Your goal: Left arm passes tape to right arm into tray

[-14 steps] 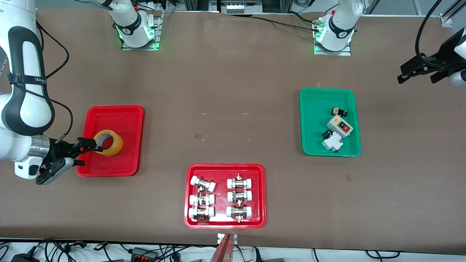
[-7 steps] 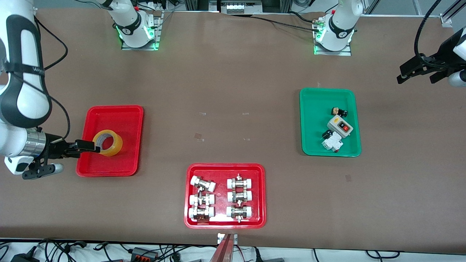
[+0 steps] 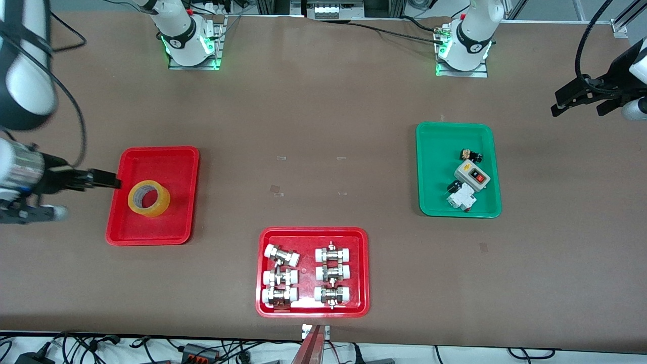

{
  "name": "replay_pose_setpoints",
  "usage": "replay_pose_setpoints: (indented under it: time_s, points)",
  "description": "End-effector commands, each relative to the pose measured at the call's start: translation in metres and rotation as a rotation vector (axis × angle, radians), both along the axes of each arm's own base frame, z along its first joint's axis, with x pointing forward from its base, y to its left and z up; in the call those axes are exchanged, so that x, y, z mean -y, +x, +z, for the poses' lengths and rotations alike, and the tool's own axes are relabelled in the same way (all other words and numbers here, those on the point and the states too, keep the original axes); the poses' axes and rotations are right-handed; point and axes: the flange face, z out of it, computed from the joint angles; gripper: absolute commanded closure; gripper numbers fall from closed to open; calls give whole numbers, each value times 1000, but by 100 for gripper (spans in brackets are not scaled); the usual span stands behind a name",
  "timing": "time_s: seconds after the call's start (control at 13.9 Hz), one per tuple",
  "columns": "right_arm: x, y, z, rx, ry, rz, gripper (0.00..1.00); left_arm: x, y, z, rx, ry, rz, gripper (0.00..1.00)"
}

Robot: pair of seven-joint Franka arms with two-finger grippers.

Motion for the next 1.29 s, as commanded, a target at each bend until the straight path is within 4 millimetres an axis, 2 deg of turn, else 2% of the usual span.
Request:
replay_pose_setpoints:
  time_s: [0.0,0.07,0.22,0.43,0.58,0.79,1.22]
  points:
    - [18,0,20,8,-54,-43,0,-1,-2,5,4,-8,-19,0]
    - [25,-6,34,31,-63,-66,0,-1,-2,5,4,-8,-19,0]
    - [27,-10,48,83,-104,-96,0,-1,-3,6,6,-8,-19,0]
    - [53,-27,54,166,-121,-106,0,0,-3,7,7,-8,-21,0]
    - [49,-32,62,181,-127,-77,0,0,-3,6,7,-8,-21,0]
    - [47,-41,62,165,-151,-65,0,0,-2,5,7,-8,-22,0]
    - [45,-103,37,138,-132,-57,0,-4,-2,2,2,-3,-35,0]
